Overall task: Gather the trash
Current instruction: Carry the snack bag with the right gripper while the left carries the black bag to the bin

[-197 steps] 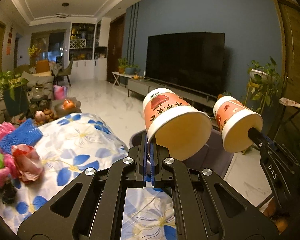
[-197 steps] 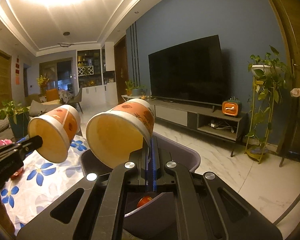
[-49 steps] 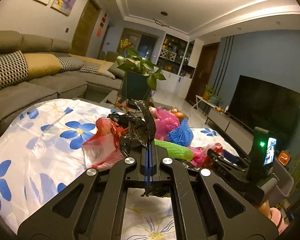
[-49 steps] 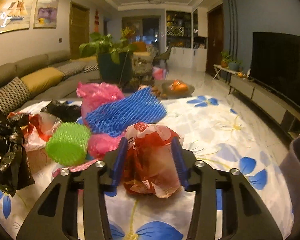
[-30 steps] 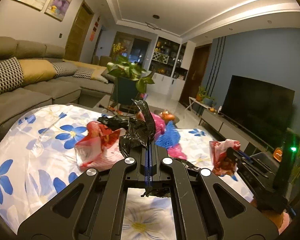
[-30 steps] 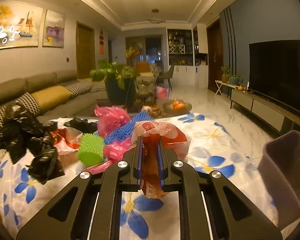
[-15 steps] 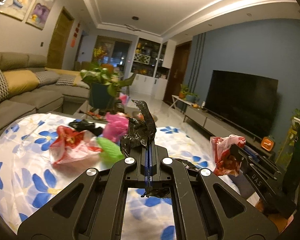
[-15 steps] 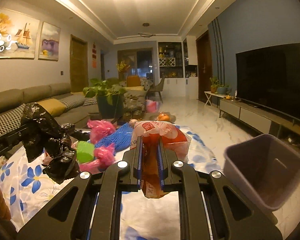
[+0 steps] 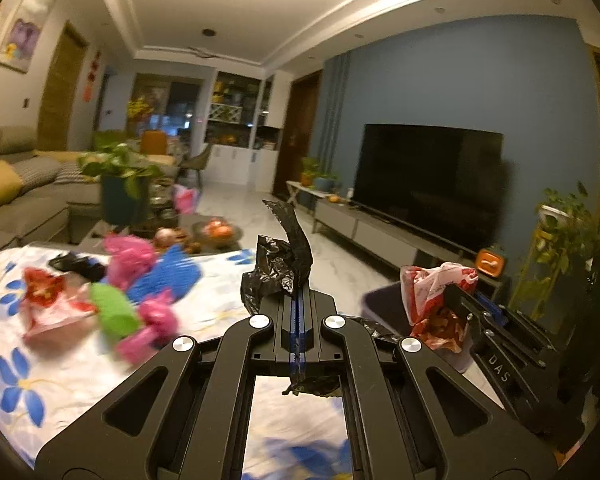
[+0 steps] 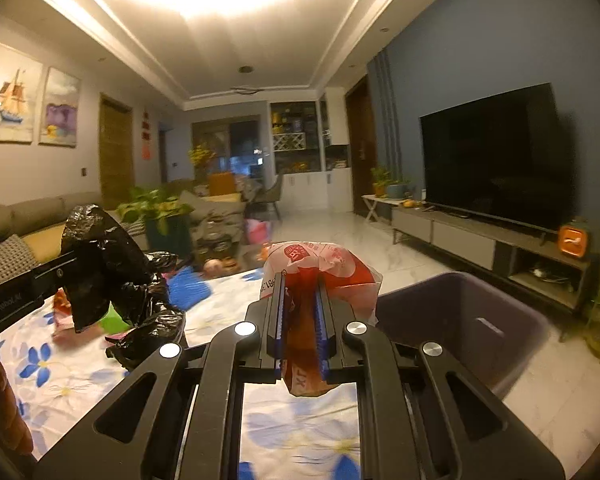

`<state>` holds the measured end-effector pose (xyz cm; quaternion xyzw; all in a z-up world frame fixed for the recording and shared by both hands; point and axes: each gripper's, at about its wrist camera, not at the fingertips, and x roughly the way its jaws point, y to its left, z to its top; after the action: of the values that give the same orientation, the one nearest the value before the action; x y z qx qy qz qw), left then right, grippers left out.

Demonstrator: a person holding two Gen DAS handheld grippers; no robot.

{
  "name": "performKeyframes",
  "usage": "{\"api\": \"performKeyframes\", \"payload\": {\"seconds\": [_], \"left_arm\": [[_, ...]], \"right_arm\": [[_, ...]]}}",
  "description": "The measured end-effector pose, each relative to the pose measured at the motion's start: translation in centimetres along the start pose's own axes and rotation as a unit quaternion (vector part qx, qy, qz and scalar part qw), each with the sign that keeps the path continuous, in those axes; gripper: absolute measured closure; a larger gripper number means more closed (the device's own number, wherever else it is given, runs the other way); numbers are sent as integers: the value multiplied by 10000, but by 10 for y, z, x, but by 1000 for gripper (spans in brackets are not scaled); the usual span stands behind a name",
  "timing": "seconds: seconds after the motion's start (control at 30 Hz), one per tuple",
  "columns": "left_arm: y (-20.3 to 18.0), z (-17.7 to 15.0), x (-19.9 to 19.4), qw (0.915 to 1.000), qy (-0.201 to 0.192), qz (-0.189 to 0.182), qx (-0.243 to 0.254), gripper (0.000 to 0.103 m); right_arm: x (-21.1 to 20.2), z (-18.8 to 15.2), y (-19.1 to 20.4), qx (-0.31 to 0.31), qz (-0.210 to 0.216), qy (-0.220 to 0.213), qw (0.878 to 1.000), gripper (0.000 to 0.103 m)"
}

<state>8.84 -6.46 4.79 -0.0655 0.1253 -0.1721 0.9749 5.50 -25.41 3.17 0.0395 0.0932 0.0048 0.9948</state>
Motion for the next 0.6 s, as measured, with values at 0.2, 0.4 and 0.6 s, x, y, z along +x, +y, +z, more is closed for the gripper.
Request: {"api": "performKeyframes", "payload": {"seconds": [0.2, 0.4, 0.6], "left_arm": [[-41, 3, 24, 9992, 26, -384, 127, 103], [-78, -1, 50, 9966, 57, -784, 237, 103], [-107, -8, 78, 9939, 208, -1047, 282, 103]], "right_arm": [[-4, 2, -42, 188, -474, -102, 9986, 89], [-2, 1, -77, 356, -817, -155, 9959, 89], [-2, -4, -97, 440, -1015, -149, 9938, 89]]}}
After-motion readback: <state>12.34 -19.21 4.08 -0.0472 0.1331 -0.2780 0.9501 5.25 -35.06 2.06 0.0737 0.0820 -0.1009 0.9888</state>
